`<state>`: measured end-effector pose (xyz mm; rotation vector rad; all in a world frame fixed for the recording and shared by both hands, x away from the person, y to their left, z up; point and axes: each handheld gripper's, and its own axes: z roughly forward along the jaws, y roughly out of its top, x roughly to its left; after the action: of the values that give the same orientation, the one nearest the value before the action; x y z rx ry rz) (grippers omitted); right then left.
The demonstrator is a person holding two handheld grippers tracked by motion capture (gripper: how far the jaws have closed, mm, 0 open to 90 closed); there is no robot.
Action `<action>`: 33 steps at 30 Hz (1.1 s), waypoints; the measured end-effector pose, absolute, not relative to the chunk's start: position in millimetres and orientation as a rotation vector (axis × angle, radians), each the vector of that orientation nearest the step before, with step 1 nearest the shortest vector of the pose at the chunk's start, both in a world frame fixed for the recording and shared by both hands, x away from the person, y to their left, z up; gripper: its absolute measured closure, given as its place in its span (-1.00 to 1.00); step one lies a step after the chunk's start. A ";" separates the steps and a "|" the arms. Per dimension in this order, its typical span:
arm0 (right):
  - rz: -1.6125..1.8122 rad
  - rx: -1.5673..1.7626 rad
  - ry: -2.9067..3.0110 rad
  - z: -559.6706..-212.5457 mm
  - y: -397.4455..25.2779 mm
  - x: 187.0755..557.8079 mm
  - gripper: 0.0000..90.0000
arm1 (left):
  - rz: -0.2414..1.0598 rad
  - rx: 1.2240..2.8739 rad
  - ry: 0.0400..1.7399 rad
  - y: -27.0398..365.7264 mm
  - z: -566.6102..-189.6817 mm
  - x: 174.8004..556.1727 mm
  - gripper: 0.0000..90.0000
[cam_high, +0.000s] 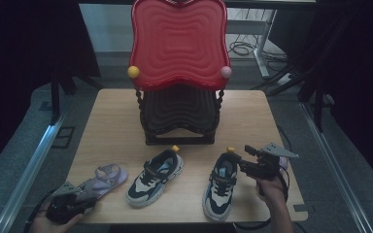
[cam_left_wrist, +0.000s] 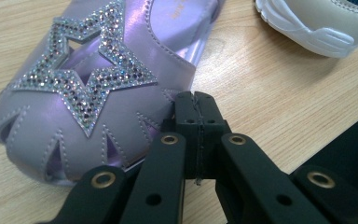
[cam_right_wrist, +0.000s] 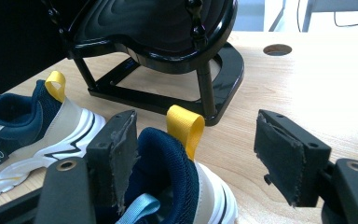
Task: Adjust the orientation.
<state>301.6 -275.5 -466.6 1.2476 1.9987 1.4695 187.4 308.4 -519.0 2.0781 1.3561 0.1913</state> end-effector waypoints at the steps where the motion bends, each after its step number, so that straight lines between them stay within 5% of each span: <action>1: 1.467 1.246 2.000 -466.4 -276.0 301.5 -0.31 | 0.198 2.086 1.359 307.7 -519.2 186.7 1.00; 33: 1.452 1.255 2.006 -467.6 -276.1 300.3 -0.28 | 0.264 2.028 1.471 339.8 -517.3 199.7 1.00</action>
<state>300.3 -276.1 -467.6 1.2548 2.0058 1.4522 199.7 339.8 -517.3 2.0284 1.4713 0.2637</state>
